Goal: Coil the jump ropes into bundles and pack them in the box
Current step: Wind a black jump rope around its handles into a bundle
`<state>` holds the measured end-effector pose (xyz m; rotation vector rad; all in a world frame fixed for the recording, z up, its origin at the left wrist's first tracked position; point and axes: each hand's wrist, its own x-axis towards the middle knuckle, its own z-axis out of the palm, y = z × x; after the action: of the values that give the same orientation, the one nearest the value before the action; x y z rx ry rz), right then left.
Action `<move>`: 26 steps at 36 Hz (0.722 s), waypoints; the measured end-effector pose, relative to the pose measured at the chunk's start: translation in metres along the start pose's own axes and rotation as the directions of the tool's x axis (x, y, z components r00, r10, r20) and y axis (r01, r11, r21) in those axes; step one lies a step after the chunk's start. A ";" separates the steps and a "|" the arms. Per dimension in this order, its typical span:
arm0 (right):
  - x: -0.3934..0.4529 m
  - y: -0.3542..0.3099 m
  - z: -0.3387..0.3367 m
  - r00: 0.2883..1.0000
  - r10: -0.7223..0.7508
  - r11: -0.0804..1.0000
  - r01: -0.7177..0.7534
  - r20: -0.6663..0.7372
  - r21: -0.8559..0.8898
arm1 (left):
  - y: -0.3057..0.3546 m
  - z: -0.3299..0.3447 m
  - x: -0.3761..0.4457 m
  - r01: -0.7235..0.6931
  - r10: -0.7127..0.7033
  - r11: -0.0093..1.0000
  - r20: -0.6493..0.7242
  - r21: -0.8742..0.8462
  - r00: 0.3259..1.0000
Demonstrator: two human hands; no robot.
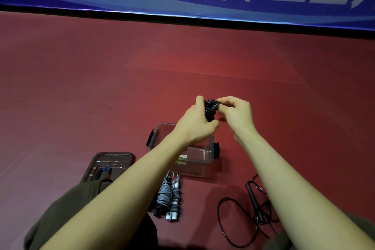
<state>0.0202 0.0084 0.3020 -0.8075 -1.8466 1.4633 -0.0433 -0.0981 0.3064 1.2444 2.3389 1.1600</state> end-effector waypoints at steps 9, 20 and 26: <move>-0.012 0.013 0.015 0.987 0.118 0.965 -0.141 0.113 0.221 | -0.016 -0.003 -0.013 0.096 -0.075 0.958 0.089 -0.269 0.993; -0.033 0.084 0.070 0.877 0.361 0.918 -0.394 0.316 0.047 | -0.119 0.017 -0.030 0.316 -0.326 0.930 -0.023 -0.187 0.945; -0.050 0.130 0.110 0.791 0.453 0.868 -0.496 0.411 -0.001 | -0.184 0.036 -0.049 0.461 -0.468 0.873 -0.006 -0.160 0.884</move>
<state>-0.0267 -0.0709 0.1500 -1.0329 -1.9100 2.1701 -0.1026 -0.1758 0.1388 0.5551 2.3395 1.1724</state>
